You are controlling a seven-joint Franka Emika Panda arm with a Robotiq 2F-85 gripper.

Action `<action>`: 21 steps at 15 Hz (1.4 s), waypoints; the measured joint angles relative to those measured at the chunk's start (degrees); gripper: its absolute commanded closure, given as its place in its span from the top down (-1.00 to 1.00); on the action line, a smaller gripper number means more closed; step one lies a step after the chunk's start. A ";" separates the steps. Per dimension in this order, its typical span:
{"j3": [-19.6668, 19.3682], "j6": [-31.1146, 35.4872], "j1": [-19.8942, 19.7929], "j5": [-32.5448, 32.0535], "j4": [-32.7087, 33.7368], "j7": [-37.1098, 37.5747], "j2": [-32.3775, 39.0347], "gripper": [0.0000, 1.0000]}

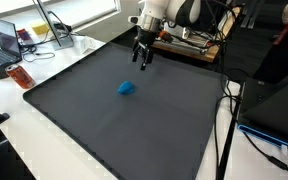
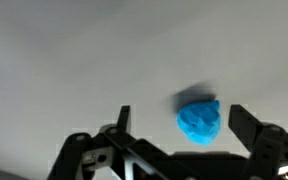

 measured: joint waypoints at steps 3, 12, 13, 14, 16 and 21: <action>-11.91 -1.55 13.65 1.14 1.85 -3.45 2.08 1.00; -46.22 -35.68 46.89 -15.68 14.39 6.28 19.79 1.00; -47.94 -40.17 48.17 -19.24 16.27 8.01 21.00 1.00; -49.14 -44.37 48.92 -22.13 18.16 9.00 21.79 1.00; -50.33 -53.04 49.28 -27.22 22.75 9.55 22.51 1.00; -47.50 -69.75 46.20 -36.81 33.90 7.31 21.44 1.00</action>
